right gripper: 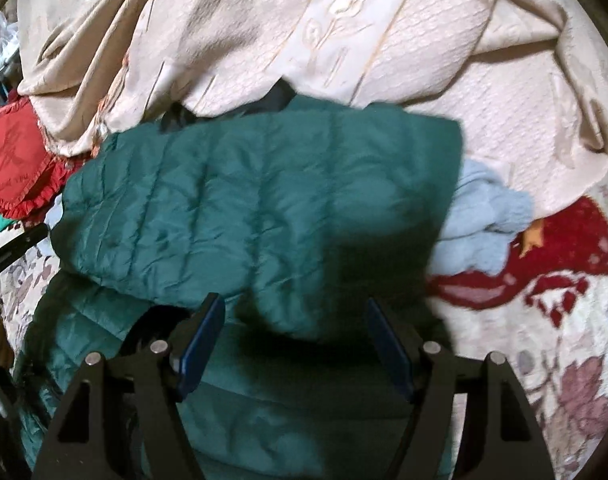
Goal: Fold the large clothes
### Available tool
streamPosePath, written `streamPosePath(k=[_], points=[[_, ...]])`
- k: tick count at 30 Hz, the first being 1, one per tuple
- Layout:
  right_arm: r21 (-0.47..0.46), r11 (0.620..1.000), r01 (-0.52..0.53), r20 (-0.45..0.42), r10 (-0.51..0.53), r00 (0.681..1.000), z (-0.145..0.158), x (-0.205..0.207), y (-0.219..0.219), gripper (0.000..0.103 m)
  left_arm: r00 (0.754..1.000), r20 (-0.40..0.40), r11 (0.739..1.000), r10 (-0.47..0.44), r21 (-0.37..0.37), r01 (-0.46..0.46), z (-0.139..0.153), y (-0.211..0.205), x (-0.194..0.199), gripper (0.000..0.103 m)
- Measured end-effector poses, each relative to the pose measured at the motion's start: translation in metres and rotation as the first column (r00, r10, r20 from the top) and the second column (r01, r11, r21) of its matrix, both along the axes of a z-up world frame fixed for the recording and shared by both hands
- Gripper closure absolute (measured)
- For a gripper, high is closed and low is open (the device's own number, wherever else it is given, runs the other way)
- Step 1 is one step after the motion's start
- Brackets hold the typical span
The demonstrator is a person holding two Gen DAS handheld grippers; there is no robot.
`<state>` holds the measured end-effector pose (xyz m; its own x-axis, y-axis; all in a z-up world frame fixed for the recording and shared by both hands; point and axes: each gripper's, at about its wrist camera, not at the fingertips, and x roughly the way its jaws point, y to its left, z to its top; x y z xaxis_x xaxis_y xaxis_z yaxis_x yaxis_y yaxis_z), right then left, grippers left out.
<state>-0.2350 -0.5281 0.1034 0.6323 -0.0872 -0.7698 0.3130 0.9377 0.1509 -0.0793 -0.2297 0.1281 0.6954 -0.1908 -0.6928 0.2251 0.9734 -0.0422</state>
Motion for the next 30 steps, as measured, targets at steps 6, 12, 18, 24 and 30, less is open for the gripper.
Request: streamPosePath(k=[6,12,18,24,30], points=[[-0.019,1.0,-0.017,-0.031,0.016,0.999,-0.01,-0.004,0.019,0.027,1.0,0.003,1.0,-0.006,-0.004,0.006,0.003,0.015,-0.024,0.073],[-0.054,0.999,-0.004,-0.053,0.001,0.999,-0.003,-0.026,0.021,0.027,1.0,0.016,1.0,-0.018,-0.001,0.018,0.007,0.022,-0.043,0.073],[-0.028,0.999,0.02,-0.085,-0.023,0.996,-0.012,-0.048,0.015,0.027,1.0,0.016,1.0,-0.024,0.007,0.024,0.006,0.029,-0.061,0.073],[0.006,0.999,0.048,-0.086,-0.047,0.995,-0.019,-0.074,0.011,0.027,0.999,0.011,0.999,-0.036,0.018,0.035,0.003,0.033,-0.076,0.073],[0.01,0.998,0.059,-0.099,-0.057,0.993,-0.021,-0.102,0.01,0.027,0.999,-0.004,0.999,-0.045,0.022,0.045,-0.001,0.039,-0.091,0.073]])
